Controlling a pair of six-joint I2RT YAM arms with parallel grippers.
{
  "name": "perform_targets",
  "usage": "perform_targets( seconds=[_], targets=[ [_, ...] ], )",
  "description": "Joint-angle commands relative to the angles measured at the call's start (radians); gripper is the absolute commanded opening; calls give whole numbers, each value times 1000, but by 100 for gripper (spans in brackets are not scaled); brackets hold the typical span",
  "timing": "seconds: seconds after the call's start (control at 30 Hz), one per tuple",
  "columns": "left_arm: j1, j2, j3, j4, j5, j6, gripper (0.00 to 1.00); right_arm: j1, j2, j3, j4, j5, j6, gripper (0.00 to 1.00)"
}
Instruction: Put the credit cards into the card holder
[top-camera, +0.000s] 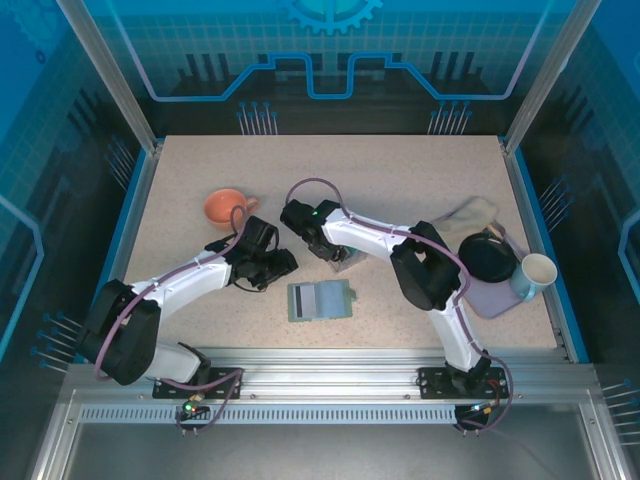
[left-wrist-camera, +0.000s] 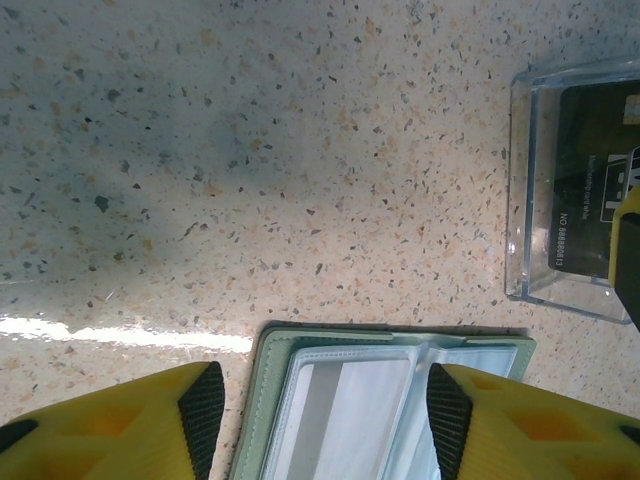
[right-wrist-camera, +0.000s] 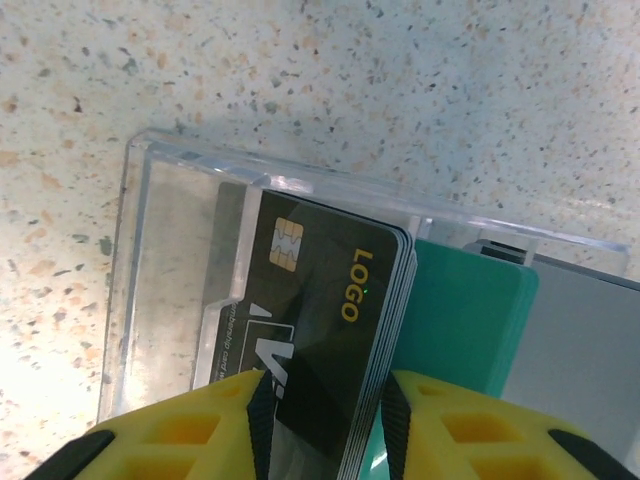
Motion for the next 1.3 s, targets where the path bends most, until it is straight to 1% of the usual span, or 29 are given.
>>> perform_targets(
  seconds=[0.0, 0.13, 0.2, 0.27, 0.47, 0.57, 0.67, 0.93, 1.13, 1.17, 1.27],
  targets=[
    [8, -15, -12, -12, 2, -7, 60, 10, 20, -14, 11, 77, 5, 36],
    [9, -14, -9, -12, 3, -8, 60, 10, -29, -23, 28, 81, -12, 34],
    [10, -14, -9, -10, 3, -9, 60, 9, -37, -21, 28, 86, -17, 31],
    [8, -14, -7, -12, 4, -10, 60, 6, -42, -21, 25, 86, -19, 25],
    [9, -13, -5, -12, 4, -7, 60, -1, -55, -30, 17, 86, -14, 25],
    [9, -11, -3, -13, 5, -5, 60, -4, -60, -34, 19, 83, -12, 23],
    [9, -9, -2, -11, 5, -5, 60, -8, -61, -35, 20, 84, -17, 18],
    [9, -9, -4, -14, 3, -5, 60, -20, -74, -30, 16, 76, -26, 13],
    [8, 0, 0, -11, 7, -4, 60, -31, -110, -23, -1, 1, -17, 9],
    [8, 0, -1, -11, 7, -4, 60, -32, -116, -21, -4, -19, -19, 7],
    [9, 3, 1, -10, 10, -4, 60, -45, -128, -17, -11, -118, -4, 6]
  ],
)
